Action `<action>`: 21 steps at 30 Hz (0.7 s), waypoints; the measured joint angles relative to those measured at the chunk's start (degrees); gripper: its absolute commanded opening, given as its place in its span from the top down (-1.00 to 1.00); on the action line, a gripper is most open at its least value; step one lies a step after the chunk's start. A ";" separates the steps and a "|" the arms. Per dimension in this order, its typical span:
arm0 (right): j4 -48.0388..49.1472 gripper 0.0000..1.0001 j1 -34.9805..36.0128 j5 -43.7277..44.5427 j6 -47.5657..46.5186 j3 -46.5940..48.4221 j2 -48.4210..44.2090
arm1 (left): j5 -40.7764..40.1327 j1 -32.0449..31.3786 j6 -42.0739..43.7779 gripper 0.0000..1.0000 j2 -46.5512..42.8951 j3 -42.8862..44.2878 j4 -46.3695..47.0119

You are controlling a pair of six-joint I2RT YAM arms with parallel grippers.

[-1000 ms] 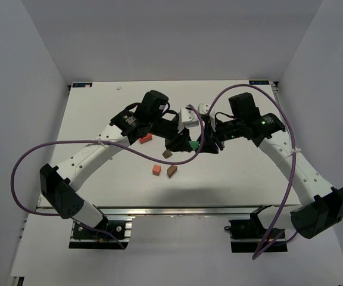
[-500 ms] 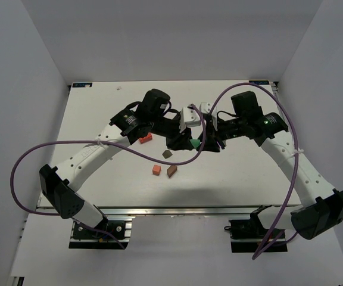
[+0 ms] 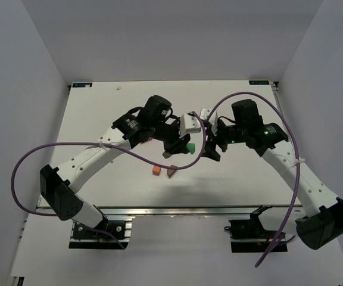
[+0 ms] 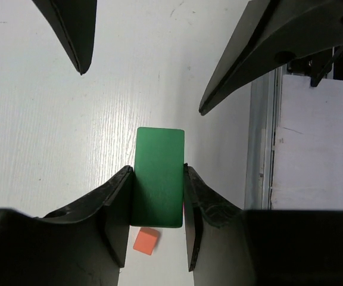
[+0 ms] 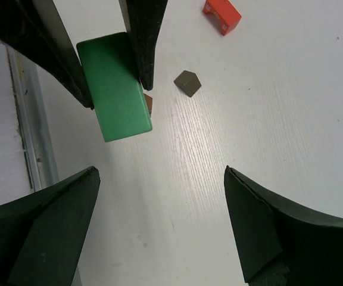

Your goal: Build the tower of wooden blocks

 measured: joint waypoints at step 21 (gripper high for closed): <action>22.10 -0.79 0.35 17.92 15.96 -17.92 -1.99 | 1.88 30.40 -5.07 1.00 4.72 -15.02 20.37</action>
